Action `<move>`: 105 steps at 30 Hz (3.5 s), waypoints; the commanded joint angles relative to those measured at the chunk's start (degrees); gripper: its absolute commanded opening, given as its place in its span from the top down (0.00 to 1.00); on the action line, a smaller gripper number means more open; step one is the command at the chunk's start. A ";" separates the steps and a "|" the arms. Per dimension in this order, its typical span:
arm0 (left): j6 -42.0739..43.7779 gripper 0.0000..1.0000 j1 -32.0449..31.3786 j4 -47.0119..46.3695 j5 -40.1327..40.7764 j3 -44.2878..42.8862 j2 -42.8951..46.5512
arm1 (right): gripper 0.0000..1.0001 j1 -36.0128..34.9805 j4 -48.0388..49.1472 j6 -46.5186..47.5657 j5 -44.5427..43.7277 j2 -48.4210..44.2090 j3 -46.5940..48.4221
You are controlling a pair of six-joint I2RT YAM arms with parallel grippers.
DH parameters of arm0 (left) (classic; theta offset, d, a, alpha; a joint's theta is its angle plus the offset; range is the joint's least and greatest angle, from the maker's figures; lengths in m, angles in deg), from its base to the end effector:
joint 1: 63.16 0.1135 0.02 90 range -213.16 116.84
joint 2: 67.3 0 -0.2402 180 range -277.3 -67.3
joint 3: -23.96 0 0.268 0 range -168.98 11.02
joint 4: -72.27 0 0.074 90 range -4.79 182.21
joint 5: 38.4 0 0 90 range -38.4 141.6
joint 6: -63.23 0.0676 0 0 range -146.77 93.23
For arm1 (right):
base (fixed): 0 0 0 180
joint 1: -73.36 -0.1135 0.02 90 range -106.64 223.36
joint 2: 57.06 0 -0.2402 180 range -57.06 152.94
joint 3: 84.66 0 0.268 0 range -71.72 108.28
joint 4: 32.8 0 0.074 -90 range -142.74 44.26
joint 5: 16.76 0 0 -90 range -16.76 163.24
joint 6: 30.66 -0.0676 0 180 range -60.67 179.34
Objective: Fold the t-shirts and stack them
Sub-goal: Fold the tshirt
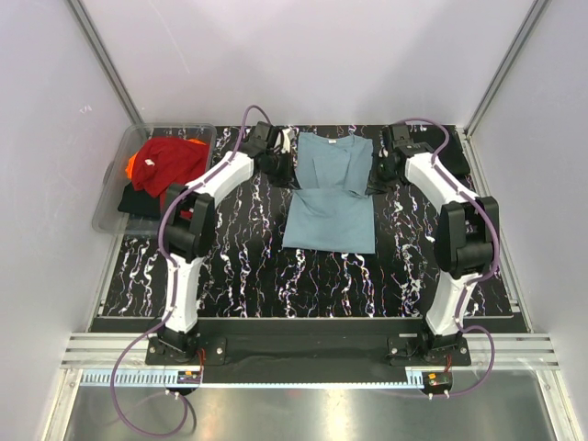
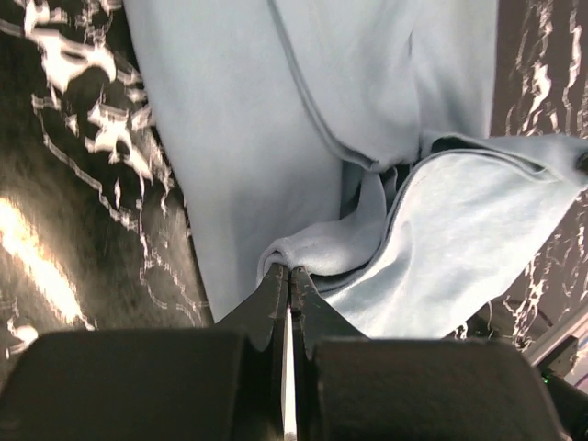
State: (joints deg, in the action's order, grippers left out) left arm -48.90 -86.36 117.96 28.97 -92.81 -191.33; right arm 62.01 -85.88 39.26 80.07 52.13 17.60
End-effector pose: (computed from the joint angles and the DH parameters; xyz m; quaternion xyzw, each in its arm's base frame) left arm 0.4516 -0.2218 0.1698 0.0710 0.9291 -0.2917 0.2158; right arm 0.4254 0.0936 0.1858 0.0580 0.9626 0.1253 0.2330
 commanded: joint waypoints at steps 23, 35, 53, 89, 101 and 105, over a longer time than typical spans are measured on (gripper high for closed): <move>3.41 0.79 3.42 -4.63 -2.51 -9.20 -6.41 | 0.85 3.09 3.93 3.20 4.77 10.96 12.01; 2.01 0.63 3.25 -5.07 -0.65 3.80 8.09 | 0.54 4.76 0.59 -0.93 9.50 -1.95 1.84; -0.46 0.50 0.00 -15.61 -2.06 34.39 20.05 | 0.43 4.76 4.98 2.49 15.06 -16.99 -24.45; -2.74 0.57 -1.32 -17.20 -1.45 39.32 16.19 | 0.49 4.76 14.03 -0.67 13.73 -11.28 -33.95; -6.34 1.00 -2.81 -16.67 2.67 45.46 21.36 | 1.00 4.76 13.16 -4.79 12.06 -16.46 -41.84; -8.10 1.00 -3.87 -16.76 3.56 51.35 25.67 | 0.99 4.85 13.16 -8.48 13.82 -19.88 -46.33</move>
State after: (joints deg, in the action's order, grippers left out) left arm -55.89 -89.44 99.52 28.51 -45.42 -169.78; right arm 66.99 -70.82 33.66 95.31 35.54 -25.59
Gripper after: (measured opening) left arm 0.012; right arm 0.014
